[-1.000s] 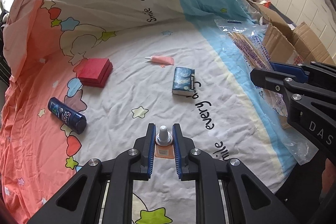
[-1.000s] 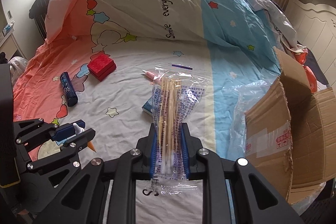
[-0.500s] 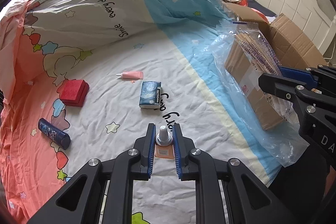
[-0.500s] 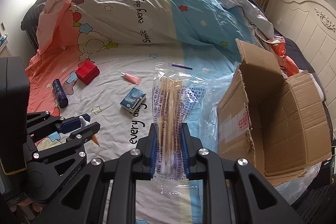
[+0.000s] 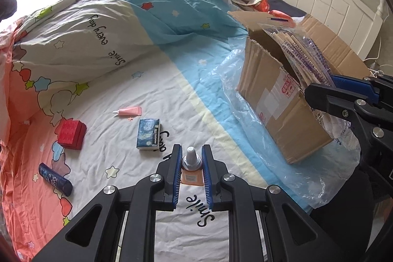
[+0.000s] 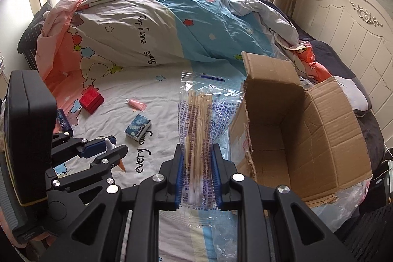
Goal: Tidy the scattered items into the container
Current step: 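Carry the orange tube and cotton swab bag with both grippers to the cardboard box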
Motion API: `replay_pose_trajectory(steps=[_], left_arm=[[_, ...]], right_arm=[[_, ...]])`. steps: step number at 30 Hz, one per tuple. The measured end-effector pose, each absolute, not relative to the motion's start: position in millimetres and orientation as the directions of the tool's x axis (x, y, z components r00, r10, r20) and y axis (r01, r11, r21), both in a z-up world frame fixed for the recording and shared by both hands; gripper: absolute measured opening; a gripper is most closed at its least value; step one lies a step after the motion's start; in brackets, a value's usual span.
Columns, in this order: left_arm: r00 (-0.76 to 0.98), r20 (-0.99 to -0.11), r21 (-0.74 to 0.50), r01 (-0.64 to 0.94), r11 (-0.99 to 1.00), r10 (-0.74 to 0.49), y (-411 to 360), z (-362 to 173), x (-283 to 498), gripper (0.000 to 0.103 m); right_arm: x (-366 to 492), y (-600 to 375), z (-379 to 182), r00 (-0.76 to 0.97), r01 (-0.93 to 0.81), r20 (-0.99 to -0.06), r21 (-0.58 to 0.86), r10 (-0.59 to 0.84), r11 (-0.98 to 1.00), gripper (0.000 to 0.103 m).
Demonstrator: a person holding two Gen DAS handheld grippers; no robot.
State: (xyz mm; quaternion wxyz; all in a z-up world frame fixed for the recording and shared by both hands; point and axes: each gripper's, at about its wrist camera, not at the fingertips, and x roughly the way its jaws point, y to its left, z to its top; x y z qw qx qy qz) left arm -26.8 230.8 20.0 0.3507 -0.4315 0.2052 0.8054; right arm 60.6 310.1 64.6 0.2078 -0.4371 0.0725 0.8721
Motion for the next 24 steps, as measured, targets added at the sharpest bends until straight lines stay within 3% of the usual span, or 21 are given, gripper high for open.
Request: replay_pose_trajectory(steps=[24], left_arm=[[-0.329,-0.796,0.041,-0.866,-0.498,0.508,344,53,25,0.016]], right_arm=[[139,389,82,-0.492,-0.596,-0.776,-0.031,0.396,-0.802,0.019]])
